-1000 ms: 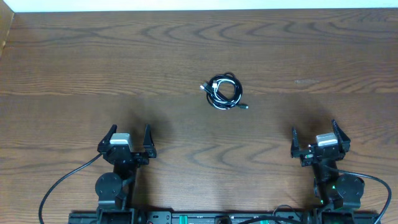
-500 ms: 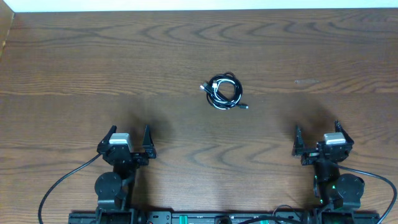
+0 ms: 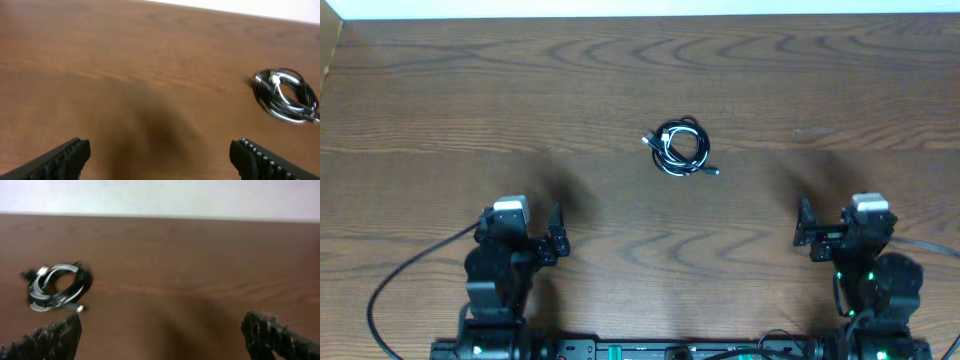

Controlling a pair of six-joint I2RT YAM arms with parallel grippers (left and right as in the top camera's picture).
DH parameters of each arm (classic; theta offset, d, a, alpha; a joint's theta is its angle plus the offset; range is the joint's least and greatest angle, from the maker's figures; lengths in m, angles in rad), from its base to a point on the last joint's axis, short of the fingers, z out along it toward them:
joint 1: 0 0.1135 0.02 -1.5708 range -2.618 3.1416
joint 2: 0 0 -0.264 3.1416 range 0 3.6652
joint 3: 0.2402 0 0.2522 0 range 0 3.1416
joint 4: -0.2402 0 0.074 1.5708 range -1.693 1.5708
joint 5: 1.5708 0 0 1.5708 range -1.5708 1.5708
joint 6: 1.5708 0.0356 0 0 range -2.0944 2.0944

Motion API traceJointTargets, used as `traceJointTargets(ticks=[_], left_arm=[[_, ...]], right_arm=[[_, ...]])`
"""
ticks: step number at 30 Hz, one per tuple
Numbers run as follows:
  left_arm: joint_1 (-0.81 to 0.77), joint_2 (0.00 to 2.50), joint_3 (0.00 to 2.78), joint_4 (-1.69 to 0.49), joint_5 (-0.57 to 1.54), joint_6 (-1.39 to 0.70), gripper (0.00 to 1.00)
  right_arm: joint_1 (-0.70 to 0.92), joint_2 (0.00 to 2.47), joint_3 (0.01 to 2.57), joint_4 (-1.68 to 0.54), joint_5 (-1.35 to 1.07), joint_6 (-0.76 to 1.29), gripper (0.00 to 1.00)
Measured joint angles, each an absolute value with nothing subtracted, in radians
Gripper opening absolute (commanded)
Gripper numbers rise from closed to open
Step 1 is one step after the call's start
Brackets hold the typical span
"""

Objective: Untangle cables
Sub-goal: 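Reach the right gripper forward and grasp the black cable bundle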

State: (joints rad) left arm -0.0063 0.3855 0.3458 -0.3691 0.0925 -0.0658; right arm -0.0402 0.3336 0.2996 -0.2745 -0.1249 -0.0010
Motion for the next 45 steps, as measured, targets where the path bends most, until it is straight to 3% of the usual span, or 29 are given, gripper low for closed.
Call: traceJointTargets(ticks=[9,13,22,30,37,45], left_arm=[[-0.006,0.689,0.709,-0.789,0.128,-0.079,0.94],[-0.006,0.751,0.804,-0.88,0.178,-0.082,0.95],[-0.006,0.757,0.818,-0.87,0.325,-0.082,0.95],[-0.006,0.757,0.818,-0.832,0.345,-0.082,0.95],[-0.006,0.758,0.818,-0.826,0.344,-0.082,0.95],[-0.006,0.757,0.818,-0.826,0.342,-0.082,0.94]], right_arm=[[-0.035,0.71,0.634,-0.594,-0.256,0.019,0.99],[-0.035,0.777,0.714,-0.616,-0.327,0.032,0.99],[-0.029,0.787,0.728,-0.453,-0.436,0.082,0.99],[0.122,0.962,0.796,-0.451,-0.418,0.089,0.96],[0.347,1.217,0.959,-0.49,-0.237,0.051,0.91],[0.417,1.377,1.028,-0.436,-0.071,0.066,0.84]])
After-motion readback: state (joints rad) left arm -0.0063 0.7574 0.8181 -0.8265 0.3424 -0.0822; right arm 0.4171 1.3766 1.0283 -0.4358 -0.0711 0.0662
